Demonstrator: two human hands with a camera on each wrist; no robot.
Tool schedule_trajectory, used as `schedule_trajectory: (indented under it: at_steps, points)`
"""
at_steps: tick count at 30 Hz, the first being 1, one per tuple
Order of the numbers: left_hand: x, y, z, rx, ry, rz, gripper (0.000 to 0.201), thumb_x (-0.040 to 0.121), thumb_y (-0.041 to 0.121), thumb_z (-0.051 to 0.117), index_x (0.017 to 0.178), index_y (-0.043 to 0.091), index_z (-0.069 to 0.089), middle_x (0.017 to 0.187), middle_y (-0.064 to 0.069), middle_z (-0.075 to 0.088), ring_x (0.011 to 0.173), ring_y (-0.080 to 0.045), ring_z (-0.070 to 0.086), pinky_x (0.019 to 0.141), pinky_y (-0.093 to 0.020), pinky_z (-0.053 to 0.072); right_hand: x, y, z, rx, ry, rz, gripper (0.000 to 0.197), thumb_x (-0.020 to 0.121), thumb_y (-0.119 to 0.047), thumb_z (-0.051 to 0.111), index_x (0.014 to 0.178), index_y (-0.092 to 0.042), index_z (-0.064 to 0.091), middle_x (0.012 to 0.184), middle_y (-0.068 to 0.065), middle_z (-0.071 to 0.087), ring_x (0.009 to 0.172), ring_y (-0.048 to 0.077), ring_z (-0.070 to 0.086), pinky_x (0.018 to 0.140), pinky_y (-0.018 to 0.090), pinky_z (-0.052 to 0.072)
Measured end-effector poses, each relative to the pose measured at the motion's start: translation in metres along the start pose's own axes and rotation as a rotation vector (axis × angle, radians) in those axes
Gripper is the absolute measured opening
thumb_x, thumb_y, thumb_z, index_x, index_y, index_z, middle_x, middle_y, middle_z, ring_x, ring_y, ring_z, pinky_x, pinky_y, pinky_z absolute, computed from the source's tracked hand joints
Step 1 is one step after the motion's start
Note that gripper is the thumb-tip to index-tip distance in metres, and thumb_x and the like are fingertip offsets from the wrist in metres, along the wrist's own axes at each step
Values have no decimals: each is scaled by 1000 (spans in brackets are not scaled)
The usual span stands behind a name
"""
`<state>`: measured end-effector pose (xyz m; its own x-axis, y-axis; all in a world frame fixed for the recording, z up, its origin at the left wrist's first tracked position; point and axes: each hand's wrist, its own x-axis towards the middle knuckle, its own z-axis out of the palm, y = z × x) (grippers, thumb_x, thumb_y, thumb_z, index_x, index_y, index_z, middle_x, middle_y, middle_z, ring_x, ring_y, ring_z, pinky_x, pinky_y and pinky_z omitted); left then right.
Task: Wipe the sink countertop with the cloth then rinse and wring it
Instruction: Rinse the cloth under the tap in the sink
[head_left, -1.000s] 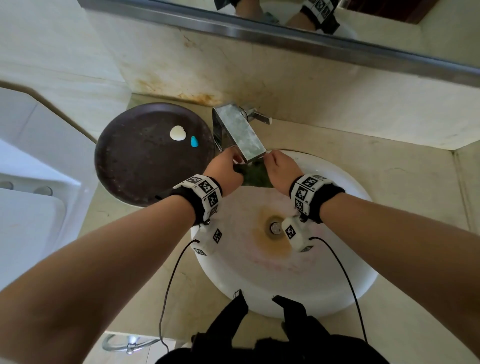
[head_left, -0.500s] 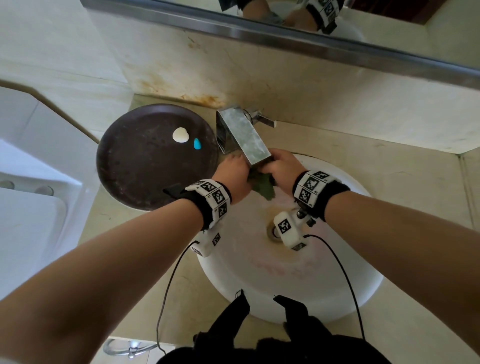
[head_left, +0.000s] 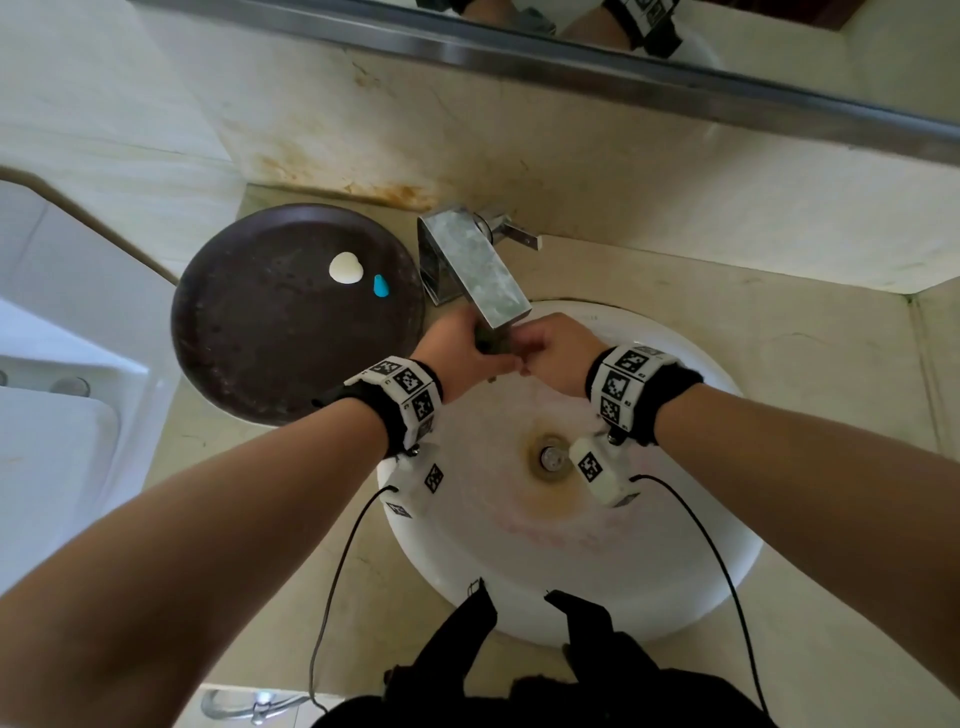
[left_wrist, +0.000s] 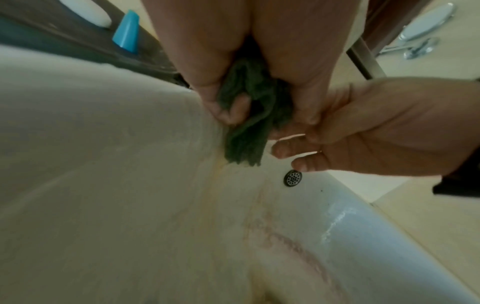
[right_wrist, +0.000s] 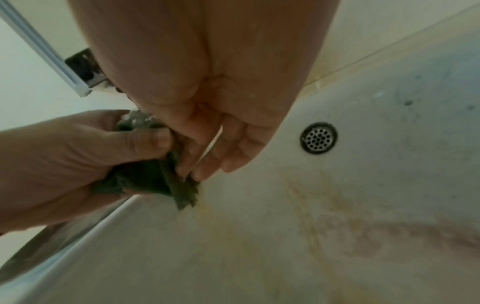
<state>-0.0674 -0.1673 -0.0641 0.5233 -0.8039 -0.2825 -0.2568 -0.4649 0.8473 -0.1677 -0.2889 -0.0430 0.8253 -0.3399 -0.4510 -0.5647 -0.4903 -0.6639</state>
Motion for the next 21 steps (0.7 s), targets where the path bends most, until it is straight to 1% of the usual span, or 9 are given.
schedule_trajectory:
  at_steps: [2,4,6,8,10,12,14,18,21]
  points:
    - [-1,1,-1,59,2,34,30,79,44,73,95,22,61,81,9,66,69,-5,63,64,-25,57,1,4,-2,20,-21,35,37,84,4,52,102,-19,75,93,2,74,86,15,67,84,29,55]
    - [-2,8,-1,66,17,55,17,83,31,70,84,21,56,74,7,61,64,-4,59,58,-27,53,2,5,-5,33,40,89,35,83,6,51,95,-17,75,93,1,74,82,9,66,82,22,52]
    - [0,14,1,79,33,68,14,80,9,68,80,18,56,74,4,59,66,-9,57,61,-28,49,5,7,-9,110,120,162,33,83,5,48,87,-18,73,87,-1,72,80,12,66,74,22,51]
    - [5,18,5,164,-5,61,5,79,5,63,78,8,59,79,-6,62,73,-21,60,66,-35,53,4,8,-10,189,136,215,33,84,3,43,80,-16,69,79,-1,70,75,14,65,63,21,48]
    - [10,19,7,177,-49,14,7,83,7,59,77,9,60,81,-11,65,75,-27,64,69,-42,58,1,8,-8,177,93,217,31,84,1,42,78,-16,68,75,0,70,71,14,65,63,21,48]
    - [13,19,8,151,-83,-64,16,87,11,56,71,15,55,78,-12,65,71,-28,65,67,-40,59,-3,8,-6,161,55,204,30,84,0,43,79,-15,68,77,2,71,71,14,66,66,21,50]
    - [13,21,10,109,-103,-104,18,87,17,59,70,17,53,69,-9,62,58,-23,61,56,-36,55,-4,10,-4,154,45,212,28,86,-1,43,81,-14,67,79,4,72,71,14,66,66,20,50]
    - [13,31,14,194,-141,-90,20,84,25,61,67,19,54,61,1,57,48,-14,54,42,-25,48,-3,15,-4,165,55,258,27,88,-2,42,82,-16,64,80,4,72,71,14,65,71,26,53]
    - [17,37,15,250,-178,-88,18,85,17,58,68,14,54,60,1,52,51,-16,50,43,-24,43,-2,16,-2,162,76,255,29,90,-3,38,85,-16,63,82,3,72,68,11,66,65,24,53]
